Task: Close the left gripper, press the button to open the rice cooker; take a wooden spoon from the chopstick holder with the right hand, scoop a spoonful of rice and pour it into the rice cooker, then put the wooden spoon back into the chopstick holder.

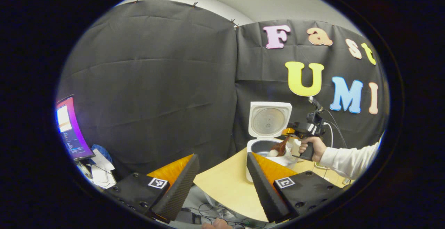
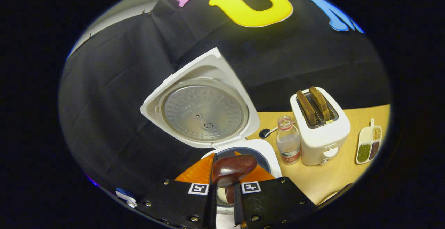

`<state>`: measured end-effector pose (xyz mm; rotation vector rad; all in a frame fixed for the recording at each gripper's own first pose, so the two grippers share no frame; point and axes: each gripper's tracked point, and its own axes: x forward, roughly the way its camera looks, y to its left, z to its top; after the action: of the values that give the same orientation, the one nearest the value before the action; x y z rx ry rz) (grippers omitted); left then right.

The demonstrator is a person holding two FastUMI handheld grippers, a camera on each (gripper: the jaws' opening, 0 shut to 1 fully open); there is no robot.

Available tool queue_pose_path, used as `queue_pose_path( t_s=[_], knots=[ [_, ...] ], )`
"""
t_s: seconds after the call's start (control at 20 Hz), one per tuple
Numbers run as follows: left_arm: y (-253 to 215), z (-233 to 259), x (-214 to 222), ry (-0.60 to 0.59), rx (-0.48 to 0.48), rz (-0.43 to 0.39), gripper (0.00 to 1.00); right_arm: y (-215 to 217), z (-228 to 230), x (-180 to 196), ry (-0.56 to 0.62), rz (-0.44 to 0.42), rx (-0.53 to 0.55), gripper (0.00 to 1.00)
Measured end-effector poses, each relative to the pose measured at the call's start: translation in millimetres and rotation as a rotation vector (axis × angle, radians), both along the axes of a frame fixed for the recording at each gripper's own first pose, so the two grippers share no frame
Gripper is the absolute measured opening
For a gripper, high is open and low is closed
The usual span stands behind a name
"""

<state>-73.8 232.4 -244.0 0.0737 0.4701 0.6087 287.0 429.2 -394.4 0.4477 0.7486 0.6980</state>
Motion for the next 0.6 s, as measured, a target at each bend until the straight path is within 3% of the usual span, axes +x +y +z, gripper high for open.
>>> queue_pose_path(
  t_s=[0.35, 0.6],
  knots=[
    [17, -7, -14, 0.008, -0.021, 0.048, 0.96, 1, 7, 12, -0.298, 0.082, -0.216, 0.19],
    [18, -11, -12, 0.010, -0.021, 0.058, 0.99, 15, 12, 1, -0.573, 0.221, -0.360, 0.20]
  ],
)
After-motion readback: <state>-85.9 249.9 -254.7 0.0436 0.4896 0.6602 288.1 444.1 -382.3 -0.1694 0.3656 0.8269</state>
